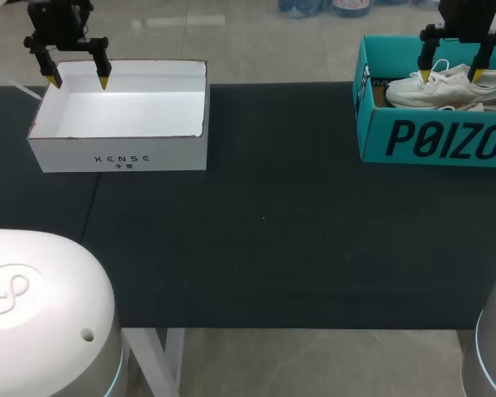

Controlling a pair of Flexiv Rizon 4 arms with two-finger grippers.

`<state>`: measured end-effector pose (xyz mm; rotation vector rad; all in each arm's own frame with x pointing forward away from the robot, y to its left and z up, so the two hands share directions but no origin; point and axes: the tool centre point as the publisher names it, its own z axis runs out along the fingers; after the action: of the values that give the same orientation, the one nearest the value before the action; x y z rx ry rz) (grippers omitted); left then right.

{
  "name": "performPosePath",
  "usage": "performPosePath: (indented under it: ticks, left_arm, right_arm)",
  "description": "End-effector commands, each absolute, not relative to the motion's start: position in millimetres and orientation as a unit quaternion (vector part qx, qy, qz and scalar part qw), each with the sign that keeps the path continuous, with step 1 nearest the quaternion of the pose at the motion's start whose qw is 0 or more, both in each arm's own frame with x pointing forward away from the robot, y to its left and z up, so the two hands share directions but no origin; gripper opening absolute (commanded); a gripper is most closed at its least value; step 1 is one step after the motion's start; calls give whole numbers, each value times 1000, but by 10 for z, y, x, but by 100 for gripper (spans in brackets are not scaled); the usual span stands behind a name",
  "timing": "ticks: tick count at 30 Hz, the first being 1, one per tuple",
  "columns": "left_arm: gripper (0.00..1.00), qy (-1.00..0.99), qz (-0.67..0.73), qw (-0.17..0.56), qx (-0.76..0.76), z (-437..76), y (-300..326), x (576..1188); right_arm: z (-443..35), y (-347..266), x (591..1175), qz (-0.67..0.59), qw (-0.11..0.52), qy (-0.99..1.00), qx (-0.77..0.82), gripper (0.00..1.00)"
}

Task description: Take the shoe out of the shoebox, open the shoe tongue, remove and reinsert the insole, then place the shoe into the shoebox

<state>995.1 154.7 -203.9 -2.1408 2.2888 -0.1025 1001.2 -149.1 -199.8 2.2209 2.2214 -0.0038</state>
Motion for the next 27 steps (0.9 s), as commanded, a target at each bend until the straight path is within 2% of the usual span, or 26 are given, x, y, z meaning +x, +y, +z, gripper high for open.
performPosePath:
  ticks: [1, 3, 12, 27]
  left_arm:
    - [100, 730, -32, 4, -683, -2034, 1546, 9936]
    - [100, 730, -32, 4, -683, -2034, 1546, 9936]
    - [100, 730, -32, 4, -683, -2034, 1546, 9936]
    - [100, 730, -32, 4, -683, -2034, 1546, 9936]
  right_arm:
    - [-1998, -1494, 10007, -1, 0, 707, 707, 100]
    - [-1998, -1494, 10007, -1, 0, 707, 707, 100]
    - [-2294, -2266, 10192, -48, 30, 656, 753, 100]
    - [-2570, -3091, 10326, -30, 62, 646, 760, 100]
